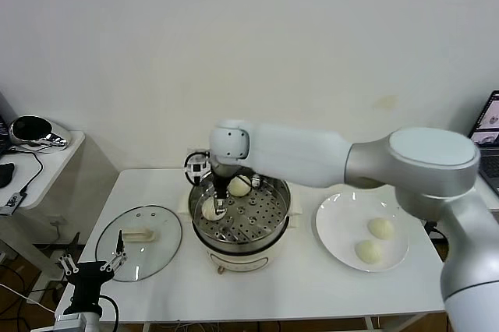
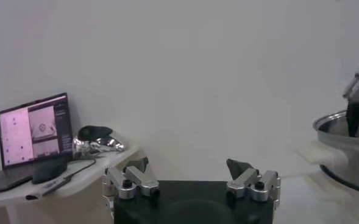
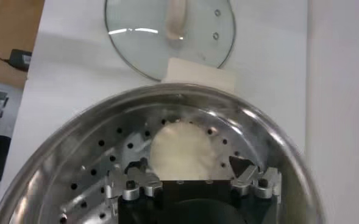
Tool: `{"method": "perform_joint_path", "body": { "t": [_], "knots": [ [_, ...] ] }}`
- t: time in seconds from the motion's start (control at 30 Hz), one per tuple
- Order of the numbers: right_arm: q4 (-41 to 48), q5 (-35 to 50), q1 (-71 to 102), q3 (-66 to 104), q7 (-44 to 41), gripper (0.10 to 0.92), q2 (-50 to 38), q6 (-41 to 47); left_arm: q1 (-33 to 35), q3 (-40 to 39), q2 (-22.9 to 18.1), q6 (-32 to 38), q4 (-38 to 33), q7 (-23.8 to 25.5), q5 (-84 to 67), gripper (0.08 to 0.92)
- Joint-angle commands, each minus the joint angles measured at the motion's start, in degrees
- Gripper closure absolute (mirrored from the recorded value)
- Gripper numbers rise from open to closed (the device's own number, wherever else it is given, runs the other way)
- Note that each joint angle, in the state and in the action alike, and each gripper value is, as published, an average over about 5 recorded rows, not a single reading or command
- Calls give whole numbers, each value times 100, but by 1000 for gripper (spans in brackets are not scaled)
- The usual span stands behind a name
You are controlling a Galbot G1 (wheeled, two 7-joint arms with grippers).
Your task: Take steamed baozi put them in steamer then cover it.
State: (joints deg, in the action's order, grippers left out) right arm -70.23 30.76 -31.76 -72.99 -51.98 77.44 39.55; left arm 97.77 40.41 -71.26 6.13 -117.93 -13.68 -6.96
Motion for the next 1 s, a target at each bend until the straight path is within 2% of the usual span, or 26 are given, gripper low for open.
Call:
{"method": "perform_joint_path", "body": {
  "t": [0.03, 0.33, 0.53, 0.77, 1.0],
  "knots": [
    [-1216, -510, -877, -45, -1062, 202, -1787, -411, -2, -33, 24, 8, -21, 46, -18, 177],
    [-2480, -1713, -678, 25, -1574, 203, -4423, -1443, -1, -131, 94, 21, -51, 121, -71, 177],
    [-2735, -2719, 380, 556, -1799, 203, -5501, -2083, 1, -191, 95, 4, 5, 110, -15, 177],
    [-2730, -3530, 2457, 2081, -1665, 203, -5998, -2348, 58, -232, 36, 1, 32, 92, 111, 177],
    [-2371, -4071, 4175, 3292, -1404, 203, -5752, -2503, 176, -197, -2, 12, -16, 85, 168, 177]
  ]
}}
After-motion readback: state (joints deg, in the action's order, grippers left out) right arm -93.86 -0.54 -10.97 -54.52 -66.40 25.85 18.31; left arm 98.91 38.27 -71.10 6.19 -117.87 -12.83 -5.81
